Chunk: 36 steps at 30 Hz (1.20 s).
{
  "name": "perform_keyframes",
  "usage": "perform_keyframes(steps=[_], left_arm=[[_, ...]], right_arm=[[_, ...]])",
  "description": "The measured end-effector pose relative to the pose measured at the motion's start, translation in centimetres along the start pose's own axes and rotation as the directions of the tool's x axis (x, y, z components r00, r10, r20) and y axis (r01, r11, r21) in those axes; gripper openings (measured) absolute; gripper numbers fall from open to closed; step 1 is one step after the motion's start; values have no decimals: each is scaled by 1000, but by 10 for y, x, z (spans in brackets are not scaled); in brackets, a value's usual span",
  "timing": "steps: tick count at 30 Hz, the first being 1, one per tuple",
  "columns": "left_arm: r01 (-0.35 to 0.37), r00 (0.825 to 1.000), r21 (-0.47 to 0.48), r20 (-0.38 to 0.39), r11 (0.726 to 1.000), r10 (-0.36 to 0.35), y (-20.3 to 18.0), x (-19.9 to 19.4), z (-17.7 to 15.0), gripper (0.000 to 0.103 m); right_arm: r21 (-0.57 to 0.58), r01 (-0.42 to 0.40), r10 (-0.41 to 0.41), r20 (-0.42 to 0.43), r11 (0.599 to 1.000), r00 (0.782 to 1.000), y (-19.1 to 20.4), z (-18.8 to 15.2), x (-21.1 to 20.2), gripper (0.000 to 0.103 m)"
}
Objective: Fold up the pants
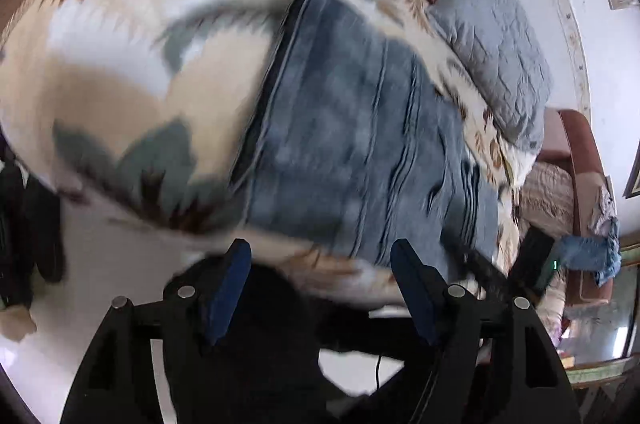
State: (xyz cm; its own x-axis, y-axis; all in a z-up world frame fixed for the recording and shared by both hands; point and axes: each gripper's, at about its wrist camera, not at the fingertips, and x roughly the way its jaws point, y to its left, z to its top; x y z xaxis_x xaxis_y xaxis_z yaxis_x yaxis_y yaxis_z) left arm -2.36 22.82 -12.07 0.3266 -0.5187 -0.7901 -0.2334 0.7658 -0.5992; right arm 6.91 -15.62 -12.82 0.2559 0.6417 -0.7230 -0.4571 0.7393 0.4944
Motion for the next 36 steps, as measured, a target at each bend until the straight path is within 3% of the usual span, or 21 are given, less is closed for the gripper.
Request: perform_keyframes(steps=[3,6,8,11,15,16,20,25,30,32,36], left_arm=[[5,1000,-18,23,1000,-4,11,-15,-5,73],[-1,994,-11,110,1000,3,15,-31,12,73],[21,991,7,129,1000,-22,14,-29,29,73],[61,995,20,82,998,-63,12,-7,56,73],[40,999,25,22,999,-41,9,27,76,75],[58,998,38,22,998,-59,8,28,77,80],[127,992,86,7,988,-128,1,26,76,80],[149,988,104,20,983,-152,-11,32,78,80],[74,996,184,34,980,-81,-31,34,83,79],[13,999,174,36,985,-20,-25,39,87,75],[-10,999,169,45,986,2,-20,36,82,73]], right_arm=[[5,-3,3,-3,1000,1000,0,0,1,11],[13,-8,8,-3,1000,1000,-1,1,2,11],[20,-13,13,-3,1000,1000,-2,1,2,11],[22,-18,18,0,1000,1000,-3,0,2,11],[21,-18,18,3,1000,1000,-3,0,2,11],[21,-20,19,3,1000,1000,-3,0,3,11],[23,-25,25,2,999,1000,-4,-1,2,11],[30,-39,39,0,999,999,-6,2,5,11],[28,-45,45,3,999,999,-6,2,6,11],[26,-45,45,4,999,999,-6,2,7,11],[25,-48,48,4,999,999,-7,3,7,11]])
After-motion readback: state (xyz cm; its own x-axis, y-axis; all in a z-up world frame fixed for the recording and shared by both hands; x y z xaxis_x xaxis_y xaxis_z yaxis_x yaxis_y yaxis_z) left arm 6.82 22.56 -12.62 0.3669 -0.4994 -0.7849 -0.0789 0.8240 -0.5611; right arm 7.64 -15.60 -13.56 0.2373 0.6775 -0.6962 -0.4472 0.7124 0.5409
